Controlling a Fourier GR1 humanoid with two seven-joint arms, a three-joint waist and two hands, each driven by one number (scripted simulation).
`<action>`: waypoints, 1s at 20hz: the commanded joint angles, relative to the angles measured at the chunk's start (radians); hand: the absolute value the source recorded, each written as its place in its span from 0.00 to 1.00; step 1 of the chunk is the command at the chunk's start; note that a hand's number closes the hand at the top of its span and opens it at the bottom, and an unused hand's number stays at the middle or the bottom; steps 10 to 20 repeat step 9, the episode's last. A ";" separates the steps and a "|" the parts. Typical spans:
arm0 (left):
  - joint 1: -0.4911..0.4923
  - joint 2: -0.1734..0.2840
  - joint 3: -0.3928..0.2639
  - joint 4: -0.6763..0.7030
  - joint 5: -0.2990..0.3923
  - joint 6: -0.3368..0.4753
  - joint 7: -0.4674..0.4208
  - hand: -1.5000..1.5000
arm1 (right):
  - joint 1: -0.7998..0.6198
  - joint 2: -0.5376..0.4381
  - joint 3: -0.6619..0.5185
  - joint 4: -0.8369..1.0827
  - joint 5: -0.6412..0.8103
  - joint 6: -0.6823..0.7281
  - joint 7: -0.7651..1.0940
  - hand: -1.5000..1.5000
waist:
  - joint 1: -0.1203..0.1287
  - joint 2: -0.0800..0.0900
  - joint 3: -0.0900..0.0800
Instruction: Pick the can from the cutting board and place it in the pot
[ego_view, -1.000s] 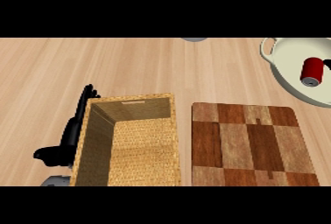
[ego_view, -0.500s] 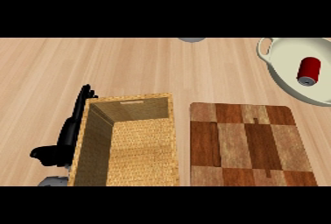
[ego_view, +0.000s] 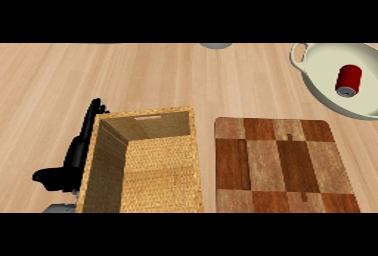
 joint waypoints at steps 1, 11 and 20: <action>0.025 0.000 0.000 -0.006 -0.015 -0.009 -0.018 0.50 | 0.042 -0.022 0.009 0.004 -0.068 0.001 -0.048 0.00 | -0.003 -0.002 -0.001; 0.009 0.016 0.046 0.041 0.017 -0.055 -0.040 0.50 | 0.131 -0.052 -0.060 -0.006 -0.222 0.023 -0.147 0.00 | -0.006 -0.001 -0.001; 0.009 0.016 0.046 0.041 0.017 -0.055 -0.040 0.50 | 0.131 -0.052 -0.060 -0.006 -0.222 0.023 -0.147 0.00 | -0.006 -0.001 -0.001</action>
